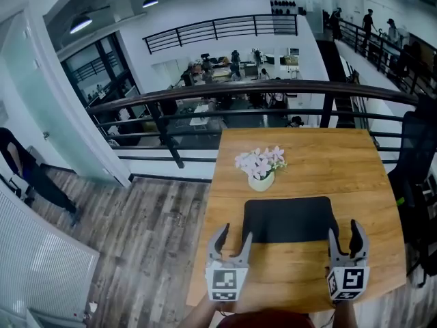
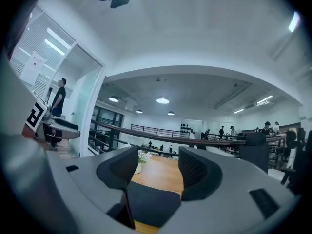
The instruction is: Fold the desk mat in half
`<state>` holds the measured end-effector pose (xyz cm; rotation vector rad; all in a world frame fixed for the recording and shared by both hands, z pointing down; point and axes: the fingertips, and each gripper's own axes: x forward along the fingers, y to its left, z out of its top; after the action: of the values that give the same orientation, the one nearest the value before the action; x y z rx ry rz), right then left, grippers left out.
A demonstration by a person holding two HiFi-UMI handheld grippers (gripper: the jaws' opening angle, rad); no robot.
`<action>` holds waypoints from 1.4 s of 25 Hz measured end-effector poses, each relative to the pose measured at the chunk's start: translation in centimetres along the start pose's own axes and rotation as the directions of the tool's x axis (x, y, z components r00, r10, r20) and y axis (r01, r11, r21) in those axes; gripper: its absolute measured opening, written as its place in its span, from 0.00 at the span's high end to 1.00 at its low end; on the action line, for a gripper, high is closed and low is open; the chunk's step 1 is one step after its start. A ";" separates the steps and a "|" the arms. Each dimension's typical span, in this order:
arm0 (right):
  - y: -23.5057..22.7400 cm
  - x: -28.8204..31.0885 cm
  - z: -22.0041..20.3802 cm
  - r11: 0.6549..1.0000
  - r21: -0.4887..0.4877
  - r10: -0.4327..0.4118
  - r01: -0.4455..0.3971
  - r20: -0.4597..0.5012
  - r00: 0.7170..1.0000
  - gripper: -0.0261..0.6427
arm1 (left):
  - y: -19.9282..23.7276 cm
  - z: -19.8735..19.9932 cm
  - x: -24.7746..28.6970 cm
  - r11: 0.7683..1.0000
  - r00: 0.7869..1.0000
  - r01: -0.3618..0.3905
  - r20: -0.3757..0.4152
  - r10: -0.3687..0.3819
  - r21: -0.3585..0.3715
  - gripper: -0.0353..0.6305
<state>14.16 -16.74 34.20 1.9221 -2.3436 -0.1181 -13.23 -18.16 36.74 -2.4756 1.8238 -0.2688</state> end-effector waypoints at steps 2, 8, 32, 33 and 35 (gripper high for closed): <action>0.0 -0.8 0.6 1.000 0.003 -0.018 0.018 0.025 1.000 0.56 | -0.4 0.7 -0.5 1.000 1.000 -0.009 0.030 0.009 0.010 0.57; -0.1 -1.7 1.8 0.999 0.026 -0.025 0.024 0.068 0.997 0.66 | -0.5 1.4 -1.4 0.999 0.998 -0.041 0.049 0.041 0.002 0.66; 0.8 -2.1 3.4 1.000 -0.001 0.003 -0.003 0.125 0.992 0.94 | 1.0 3.1 -3.8 0.995 0.985 -0.103 0.140 0.102 0.000 0.91; 0.9 -2.0 3.5 1.000 -0.002 0.001 -0.001 0.129 0.992 0.94 | 1.2 3.2 -3.8 0.994 0.985 -0.105 0.140 0.103 0.006 0.91; 1.0 -2.0 3.6 1.000 0.001 -0.006 0.006 0.133 0.991 0.94 | 1.5 3.2 -3.9 0.994 0.984 -0.110 0.143 0.106 0.014 0.91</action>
<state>13.07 -14.62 30.74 1.9795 -2.4201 -0.2544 -15.16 -15.11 32.94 -2.3059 1.8775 -0.1037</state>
